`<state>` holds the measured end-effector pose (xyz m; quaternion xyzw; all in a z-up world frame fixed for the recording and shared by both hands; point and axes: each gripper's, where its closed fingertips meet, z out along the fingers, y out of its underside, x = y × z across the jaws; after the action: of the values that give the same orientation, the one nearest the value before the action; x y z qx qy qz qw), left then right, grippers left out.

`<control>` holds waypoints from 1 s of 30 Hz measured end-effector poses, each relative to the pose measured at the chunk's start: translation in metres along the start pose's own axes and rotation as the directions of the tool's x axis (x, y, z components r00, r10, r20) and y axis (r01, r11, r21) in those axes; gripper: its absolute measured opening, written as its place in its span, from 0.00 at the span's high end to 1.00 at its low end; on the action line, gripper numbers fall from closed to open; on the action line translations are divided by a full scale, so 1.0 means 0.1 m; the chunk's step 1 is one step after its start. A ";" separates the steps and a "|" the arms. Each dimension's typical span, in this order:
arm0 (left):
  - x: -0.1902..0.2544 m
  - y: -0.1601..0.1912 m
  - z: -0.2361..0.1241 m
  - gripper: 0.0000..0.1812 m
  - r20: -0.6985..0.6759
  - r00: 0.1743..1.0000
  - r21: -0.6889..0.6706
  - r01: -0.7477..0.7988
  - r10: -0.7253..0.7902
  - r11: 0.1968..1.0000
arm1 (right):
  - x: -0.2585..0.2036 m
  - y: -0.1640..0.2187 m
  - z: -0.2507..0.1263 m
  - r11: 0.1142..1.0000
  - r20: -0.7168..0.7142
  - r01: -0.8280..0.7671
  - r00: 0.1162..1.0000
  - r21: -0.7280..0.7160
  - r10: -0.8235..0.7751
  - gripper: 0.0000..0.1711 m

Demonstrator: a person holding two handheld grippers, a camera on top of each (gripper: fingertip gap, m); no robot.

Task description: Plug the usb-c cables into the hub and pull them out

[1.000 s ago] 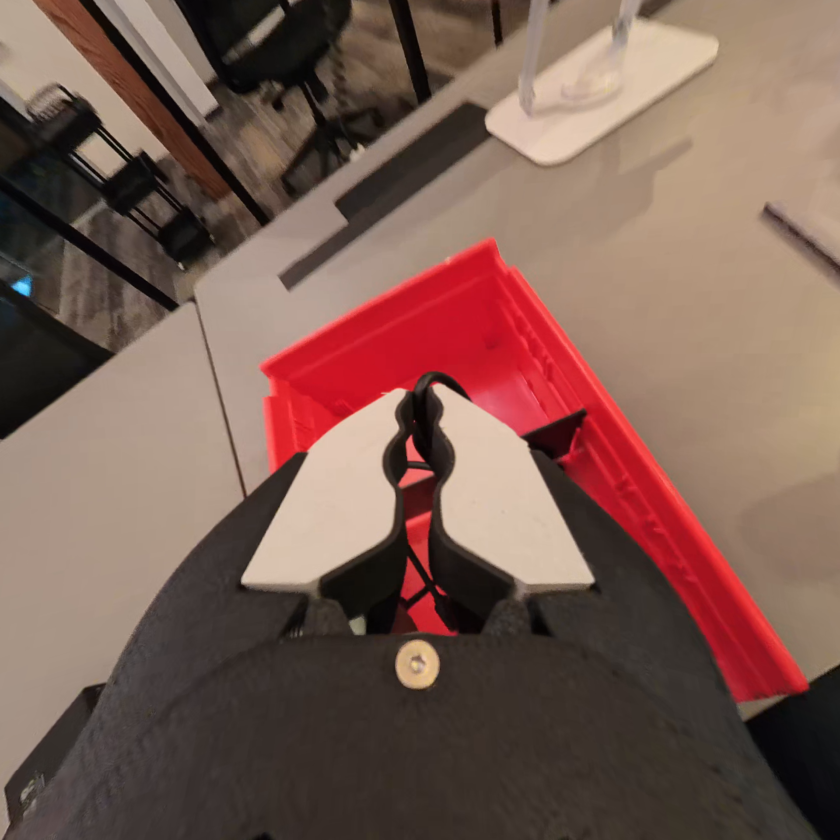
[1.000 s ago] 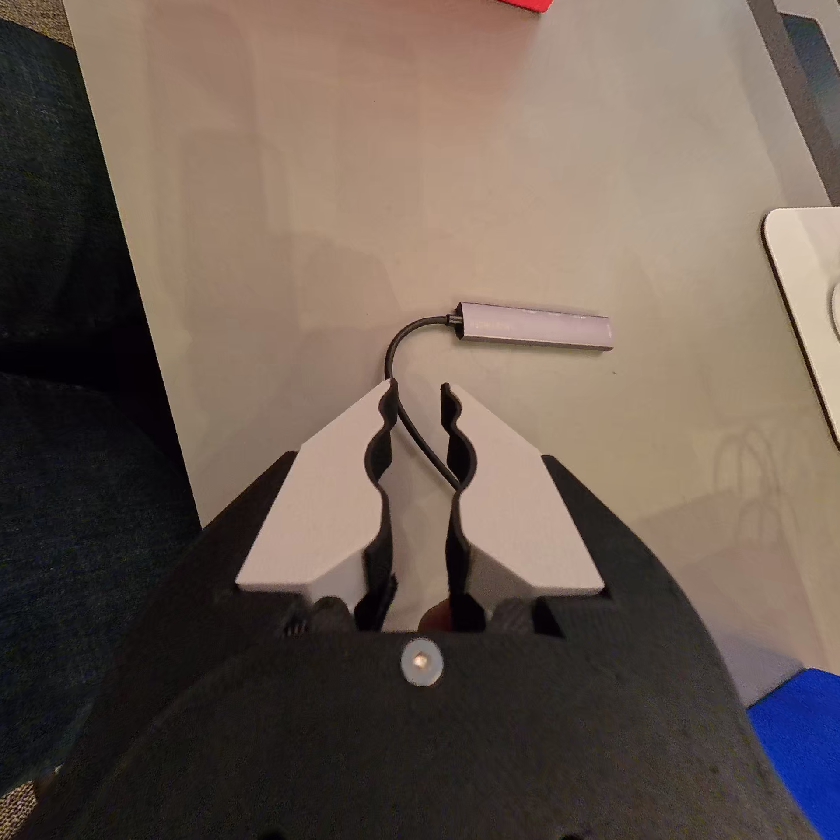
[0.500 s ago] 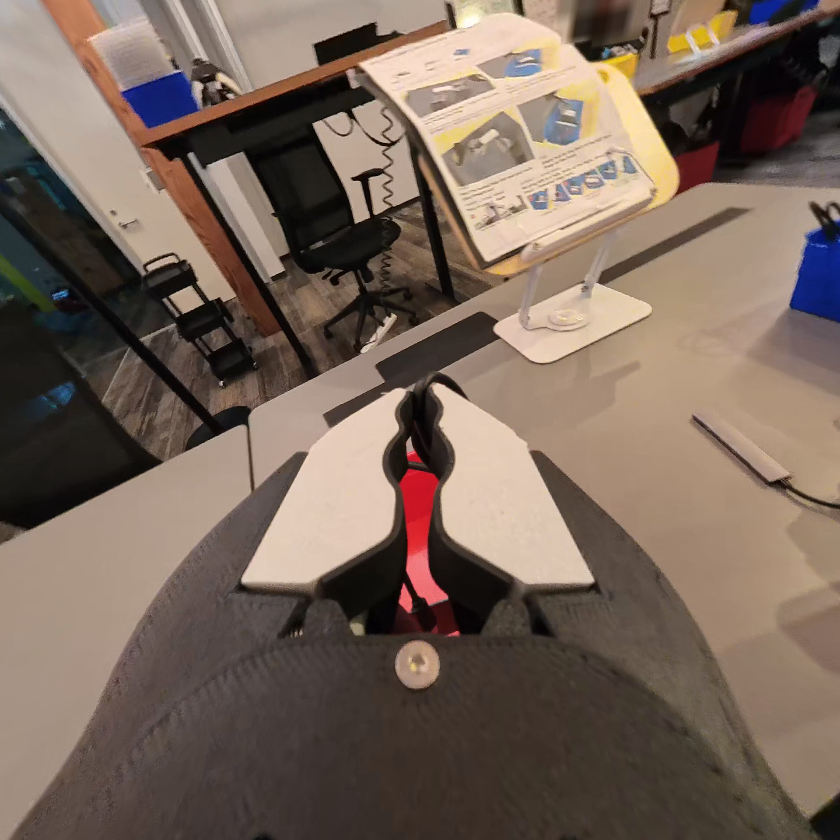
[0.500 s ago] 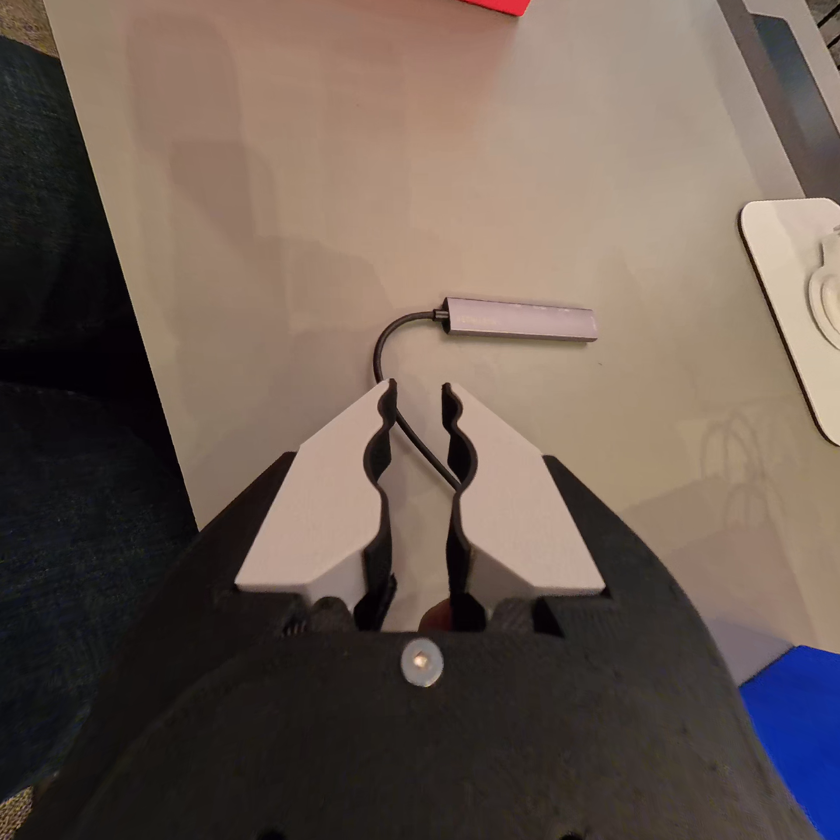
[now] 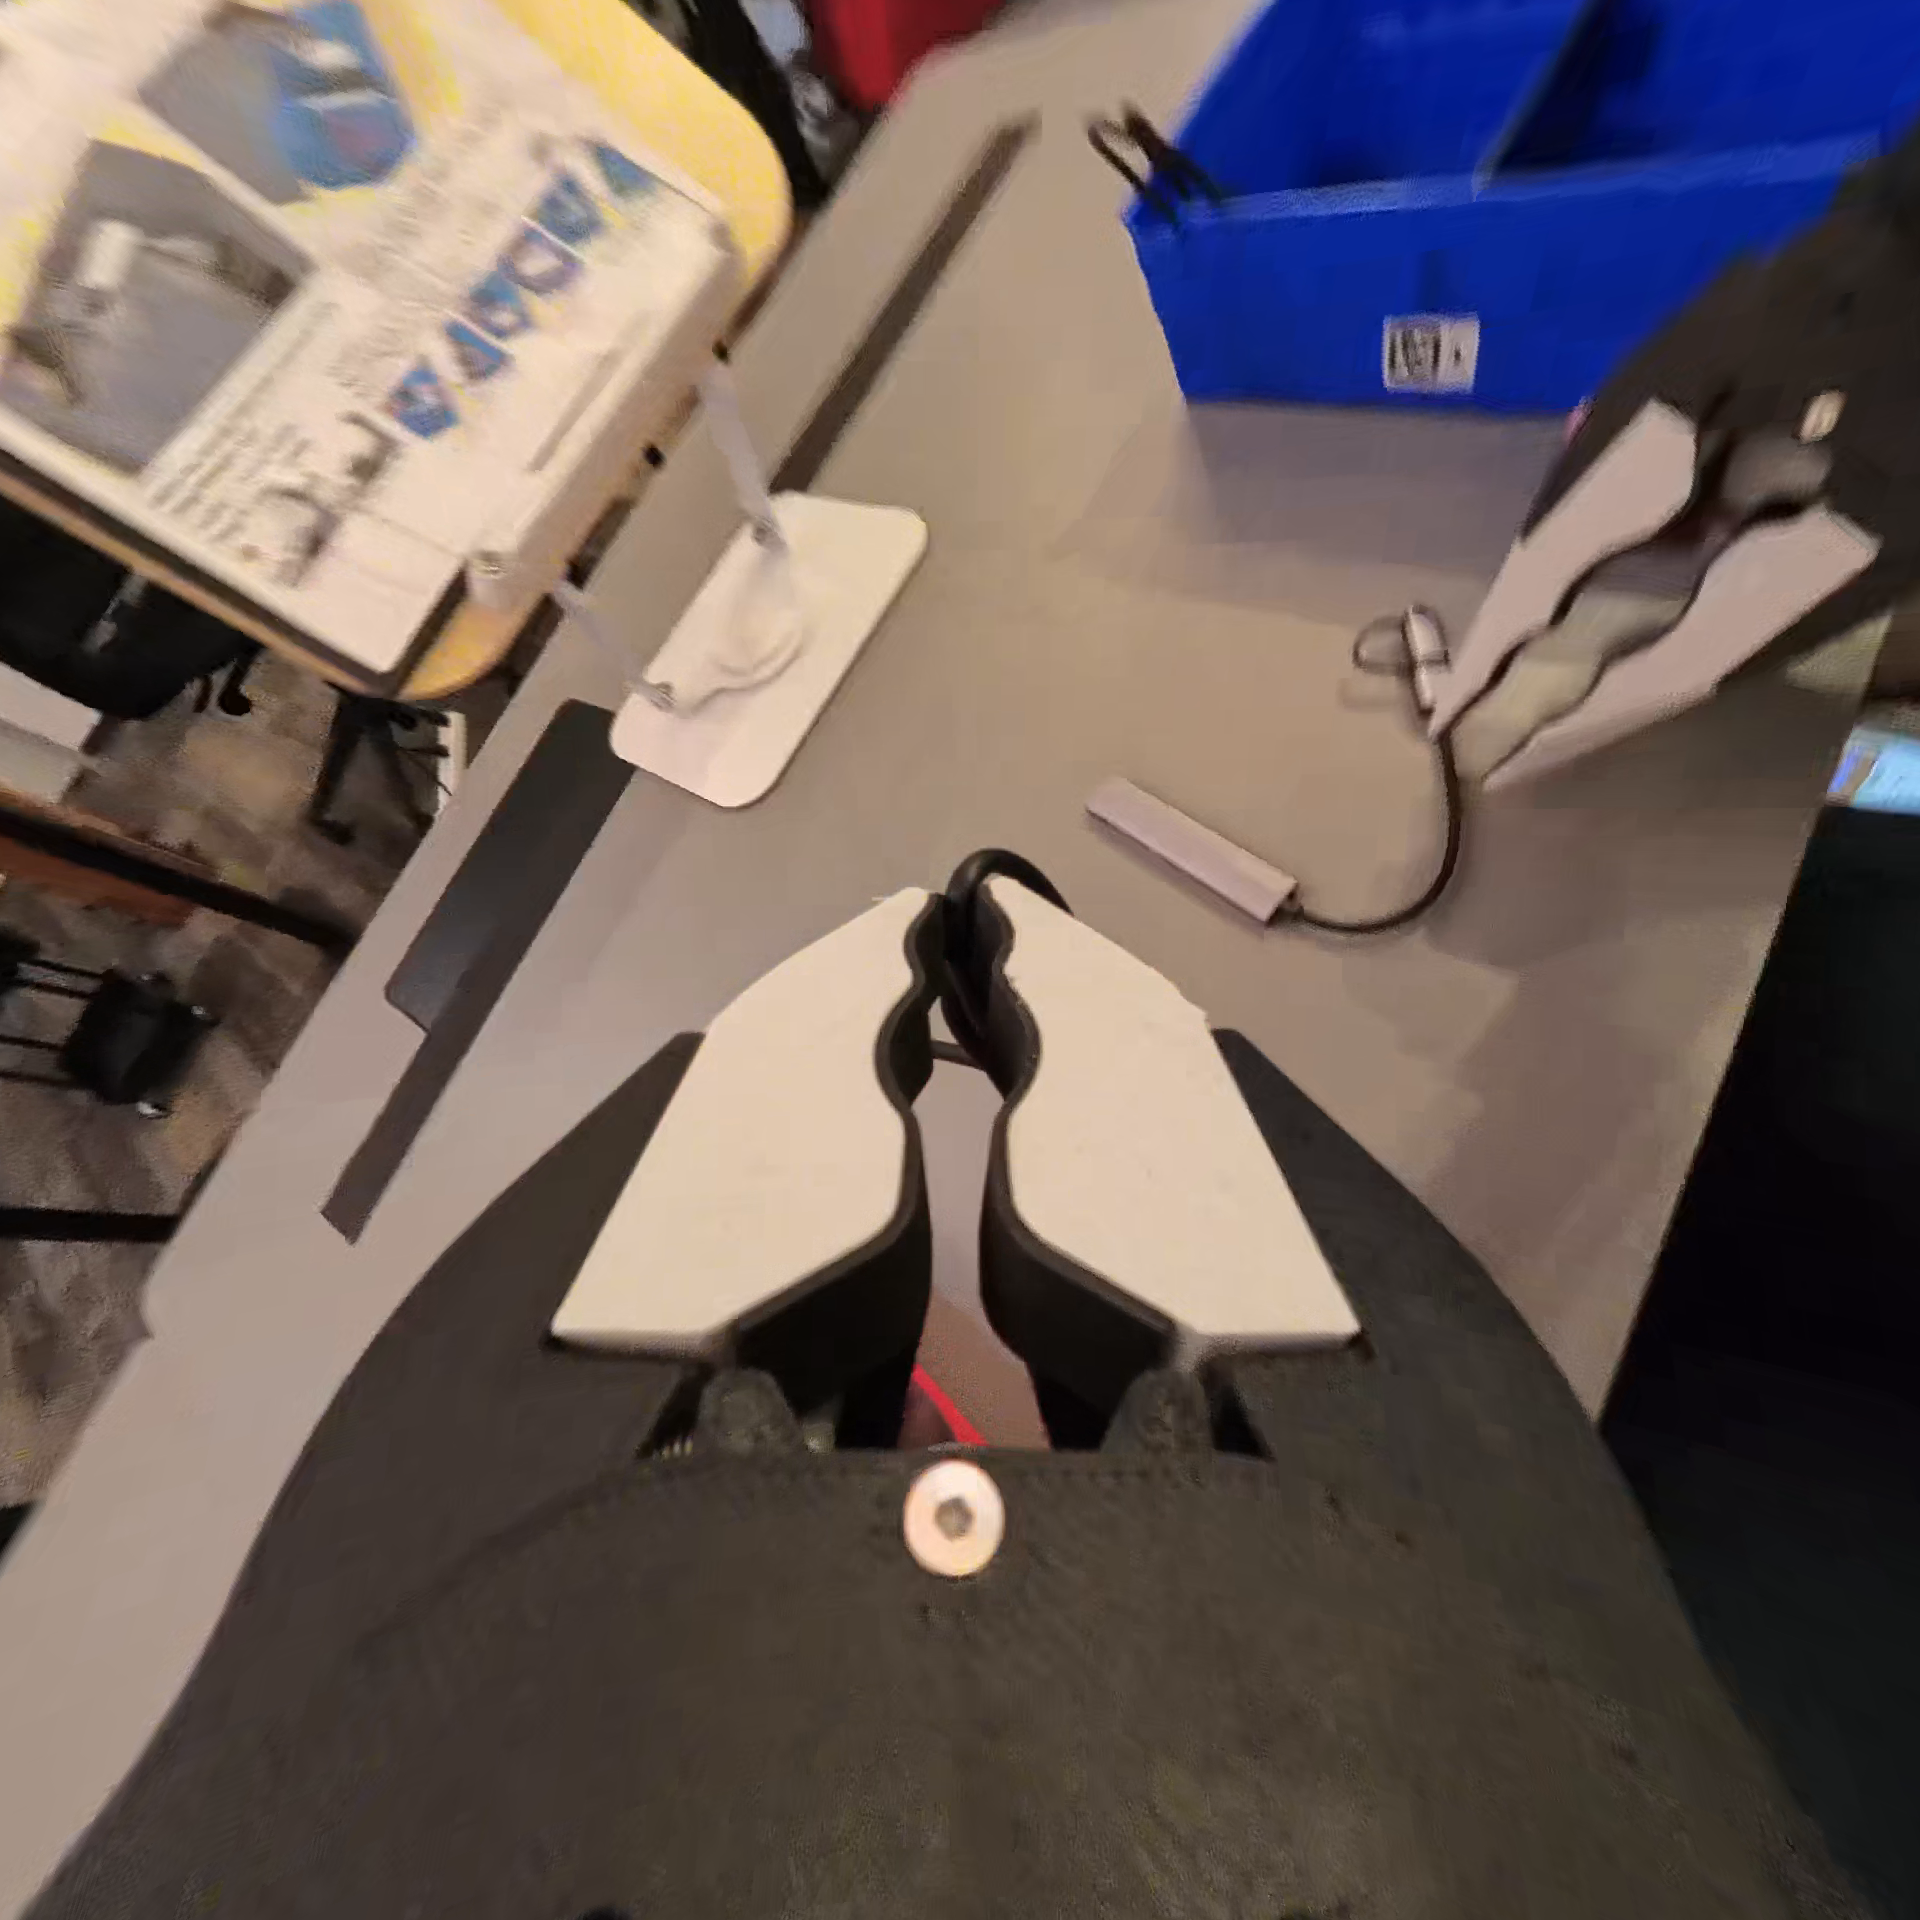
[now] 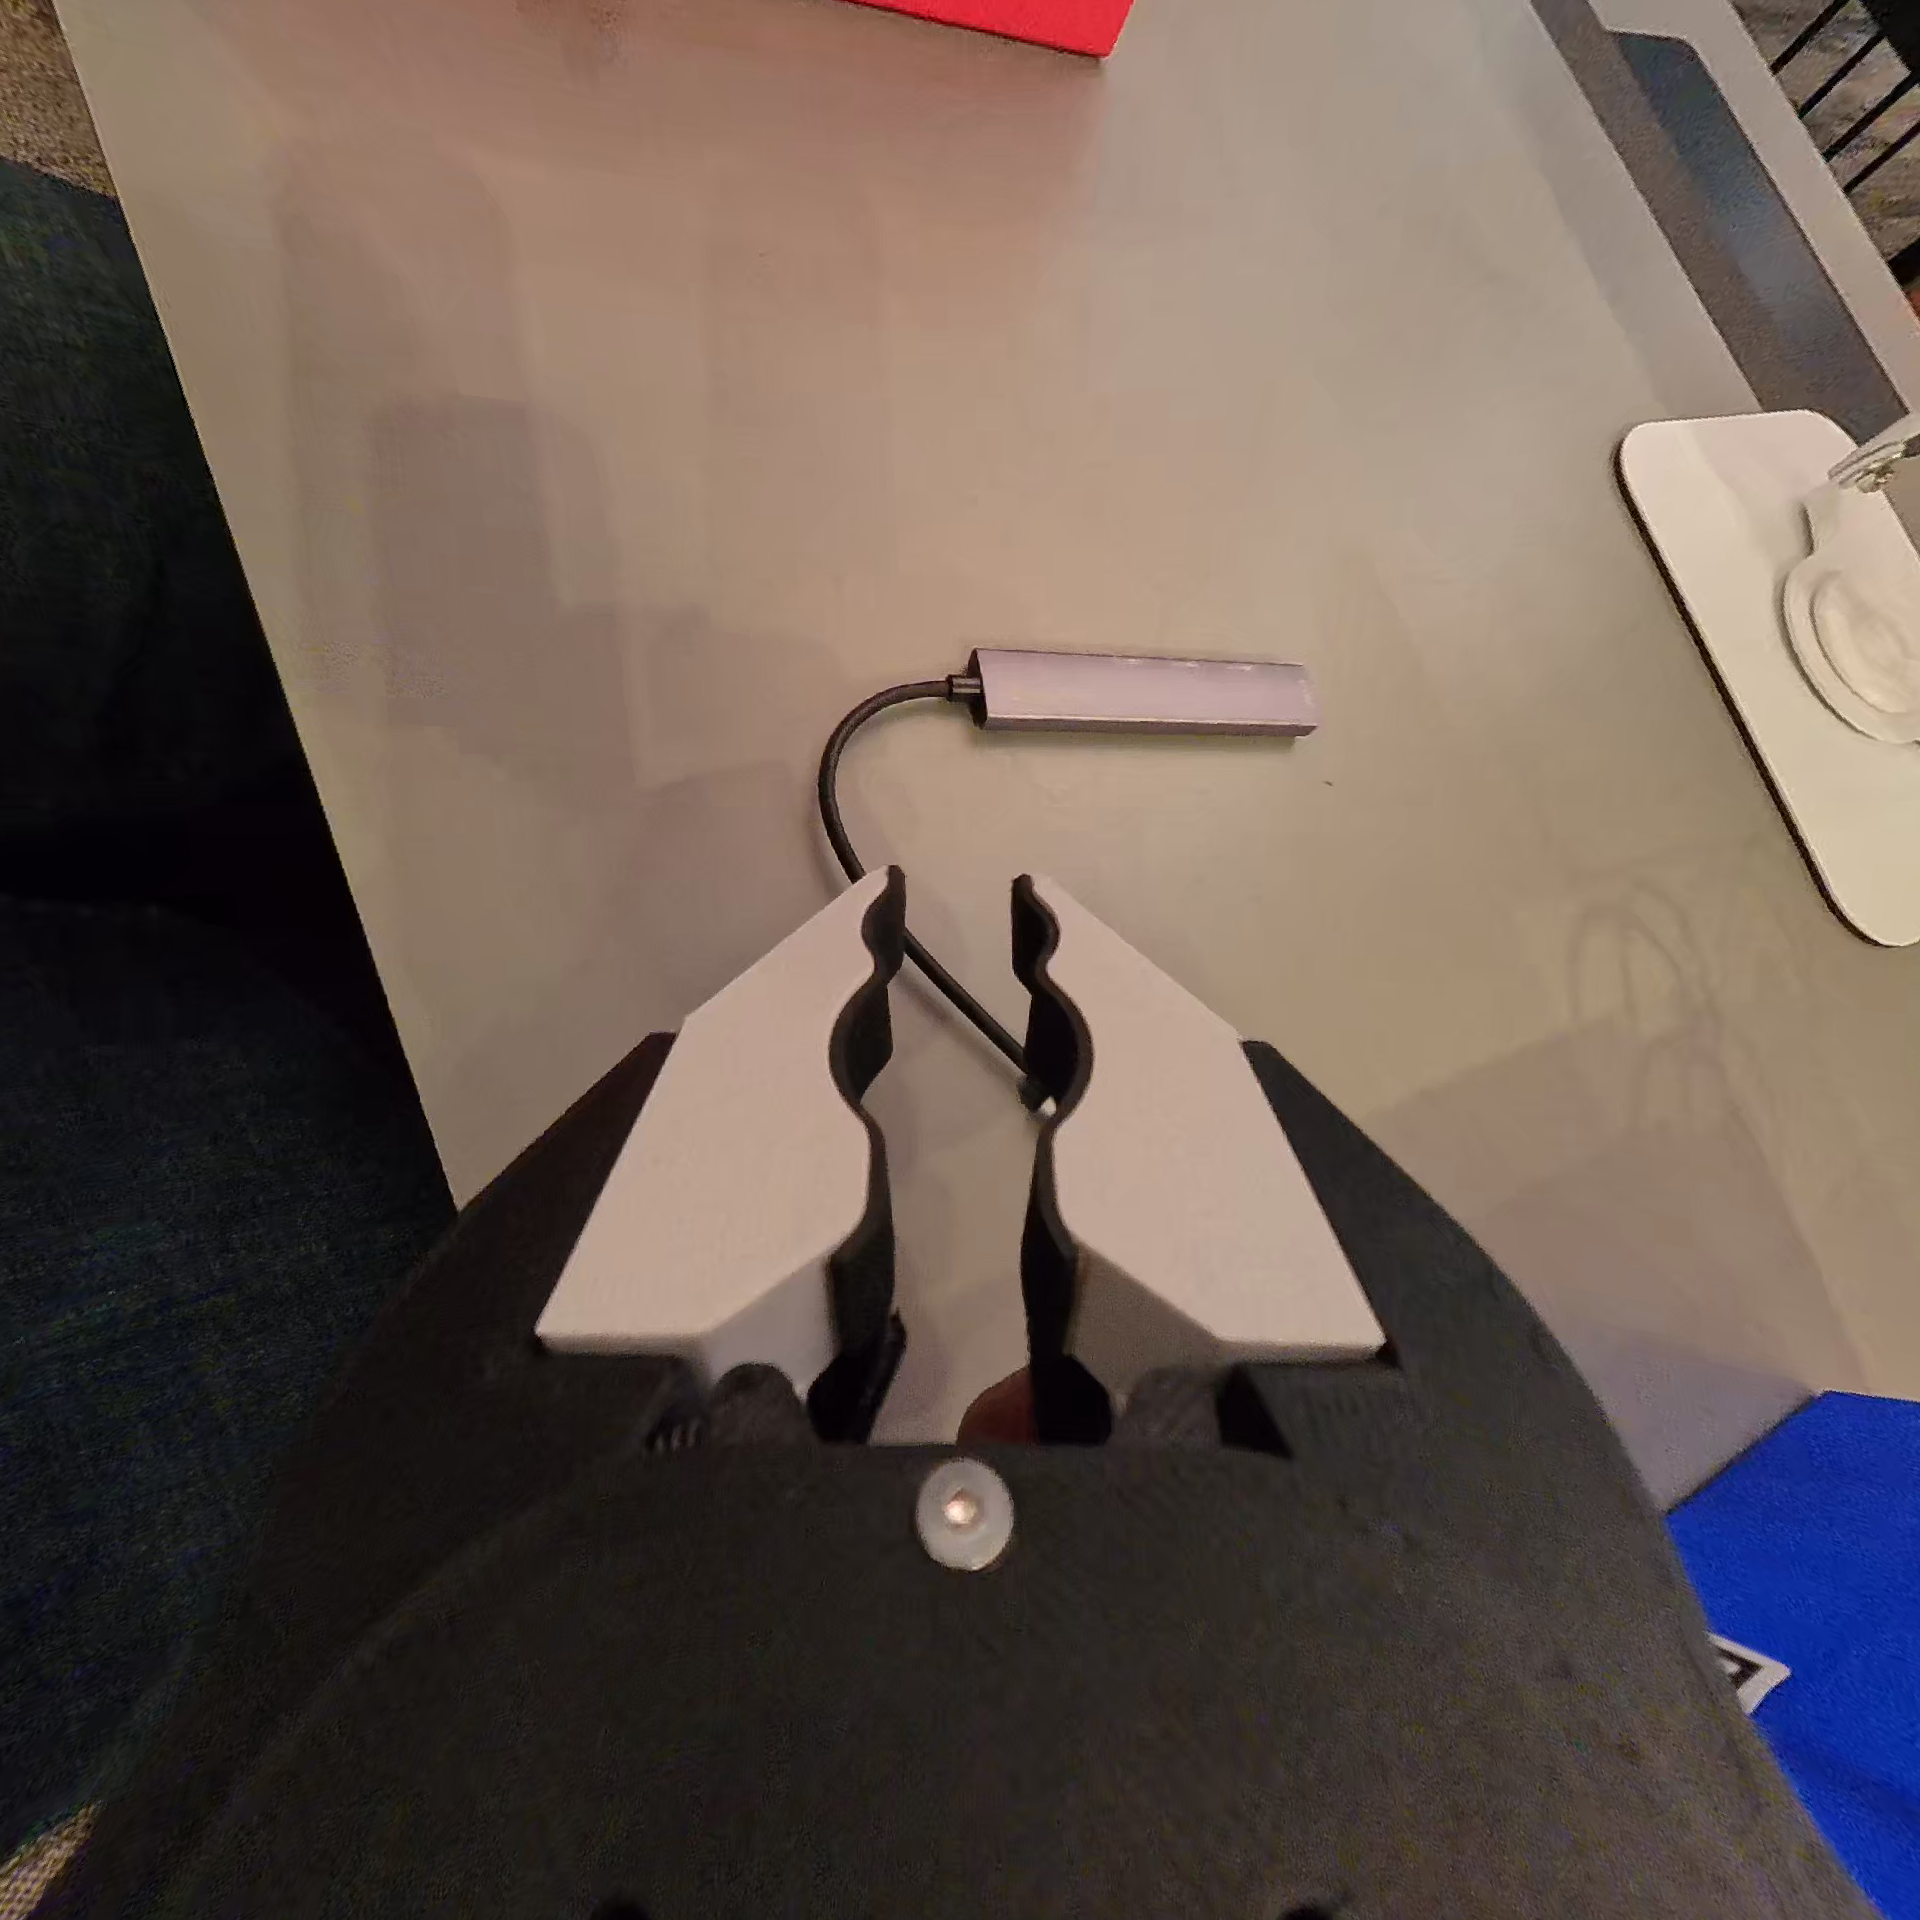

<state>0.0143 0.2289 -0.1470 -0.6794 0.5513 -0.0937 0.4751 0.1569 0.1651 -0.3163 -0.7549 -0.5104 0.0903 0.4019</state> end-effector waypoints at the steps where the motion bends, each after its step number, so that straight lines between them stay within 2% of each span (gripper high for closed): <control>1: 0.10 0.03 0.12 0.98 -0.019 0.998 -0.042 -0.055 0.055 0.998 | 0.00 0.00 -0.01 1.000 -0.001 -0.002 1.000 0.003 0.002 0.90; 4: 0.42 0.20 0.45 0.98 -0.111 0.981 -0.151 -0.178 0.162 0.972 | 0.00 0.05 -0.02 1.000 0.000 -0.007 1.000 -0.002 0.007 0.90; 6: 0.61 0.28 0.64 0.98 -0.190 0.972 -0.164 -0.169 0.137 0.972 | 0.00 0.08 -0.03 1.000 -0.001 -0.013 1.000 -0.004 0.013 0.90; 10: 0.83 0.50 0.98 0.98 -0.252 0.955 -0.222 -0.211 0.153 0.952 | 0.02 0.13 -0.05 1.000 -0.004 -0.023 1.000 -0.007 0.023 0.90; 14: 0.98 0.69 1.16 0.97 -0.347 0.924 -0.252 -0.255 0.159 0.933 | 0.04 0.16 -0.05 0.999 -0.006 -0.031 1.000 -0.008 0.031 0.90; 17: 0.98 0.71 1.28 0.96 -0.335 0.935 -0.239 -0.207 0.119 0.949 | 0.03 0.16 -0.04 0.999 -0.002 -0.033 0.999 -0.009 0.033 0.90; 18: 0.93 0.71 1.32 0.92 -0.302 0.946 -0.236 -0.194 0.118 0.952 | 0.03 0.16 -0.03 0.999 0.000 -0.032 0.999 -0.009 0.032 0.90; 22: 0.82 0.71 1.31 0.78 -0.260 0.965 -0.228 -0.107 0.046 0.968 | 0.03 0.16 -0.01 0.999 0.003 -0.033 0.999 -0.008 0.033 0.89; 26: 0.67 0.65 1.09 0.80 -0.207 0.978 -0.205 -0.061 0.018 0.977 | 0.04 0.16 -0.01 0.999 0.003 -0.034 0.999 -0.006 0.034 0.90; 30: 0.73 0.75 0.86 0.83 -0.198 0.980 -0.250 -0.066 0.016 0.966 | 0.04 0.14 -0.01 0.999 0.004 -0.034 0.999 -0.001 0.034 0.90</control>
<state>0.0485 0.2189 -0.2780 -0.7110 0.6163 -0.0781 0.3295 0.1690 0.1655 -0.3247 -0.7636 -0.4983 0.0985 0.3986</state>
